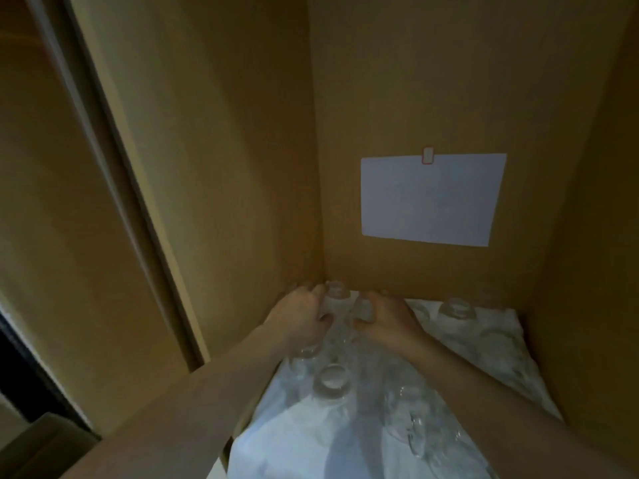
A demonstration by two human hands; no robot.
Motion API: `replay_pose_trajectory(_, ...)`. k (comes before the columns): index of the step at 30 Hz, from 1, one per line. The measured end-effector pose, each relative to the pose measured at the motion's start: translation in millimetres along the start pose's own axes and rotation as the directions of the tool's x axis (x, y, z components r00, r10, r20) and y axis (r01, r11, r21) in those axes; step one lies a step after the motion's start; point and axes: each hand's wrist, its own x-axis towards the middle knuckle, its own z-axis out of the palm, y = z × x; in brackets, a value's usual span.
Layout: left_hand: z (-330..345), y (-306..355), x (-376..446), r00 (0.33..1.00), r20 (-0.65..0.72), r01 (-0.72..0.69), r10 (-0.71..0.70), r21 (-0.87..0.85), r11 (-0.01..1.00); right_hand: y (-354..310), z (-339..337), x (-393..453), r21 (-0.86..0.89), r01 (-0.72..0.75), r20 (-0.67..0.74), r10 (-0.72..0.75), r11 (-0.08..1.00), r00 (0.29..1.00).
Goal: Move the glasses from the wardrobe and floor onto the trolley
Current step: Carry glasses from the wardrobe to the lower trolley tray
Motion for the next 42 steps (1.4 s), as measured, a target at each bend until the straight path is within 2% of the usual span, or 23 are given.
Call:
replay_pose_trajectory(4, 26.6, -4.2, 48.0, 1.0, -0.009, 0.001, -0.002, -0.095, 0.995, 27.4, 0.5, 32.1, -0.029, -0.051, -0.002, 0.051, 0.998, 0.999)
replay_pose_trajectory(8, 53.3, -4.9, 83.5, 0.999, -0.023, -0.025, 0.024, -0.036, 0.999, 46.8, 3.9, 51.7, -0.031, -0.077, -0.003, 0.077, 0.997, 0.997)
replay_pose_trajectory(15, 78.6, -13.3, 127.0, 0.999, 0.005, -0.038, 0.039, -0.08, 0.996, 57.1, 9.8, 67.8, -0.045, -0.145, -0.048, 0.143, 0.988, 0.989)
replay_pose_trajectory(22, 97.3, -18.5, 158.4, 0.974, 0.225, -0.019, 0.032, -0.062, 0.998, 59.8, 7.8, 61.2, -0.066, -0.25, -0.098, 0.243, 0.966, 0.965)
replay_pose_trajectory(24, 99.7, -21.2, 166.8, 0.969, 0.241, -0.032, 0.047, -0.066, 0.997, 59.9, 4.2, 59.7, -0.067, -0.274, -0.135, 0.263, 0.959, 0.955)
replay_pose_trajectory(28, 94.0, -18.0, 176.3, 0.976, 0.206, -0.06, 0.073, -0.071, 0.996, 59.7, -4.7, 56.7, -0.087, -0.3, -0.177, 0.282, 0.95, 0.943)
replay_pose_trajectory(31, 75.5, -5.3, 176.7, 0.992, 0.117, -0.043, 0.043, -0.009, 0.999, 59.3, -15.0, 54.5, -0.081, -0.314, -0.206, 0.293, 0.946, 0.934)
replay_pose_trajectory(34, 54.4, 10.6, 182.7, 0.994, 0.05, -0.101, 0.1, 0.023, 0.995, 62.3, -27.5, 52.8, -0.082, -0.327, -0.237, 0.3, 0.942, 0.924)
replay_pose_trajectory(42, 20.8, 60.7, 188.2, 0.973, -0.132, -0.215, 0.191, -0.197, 0.957, 87.4, -53.0, 43.3, -0.095, -0.392, -0.276, 0.354, 0.915, 0.894)
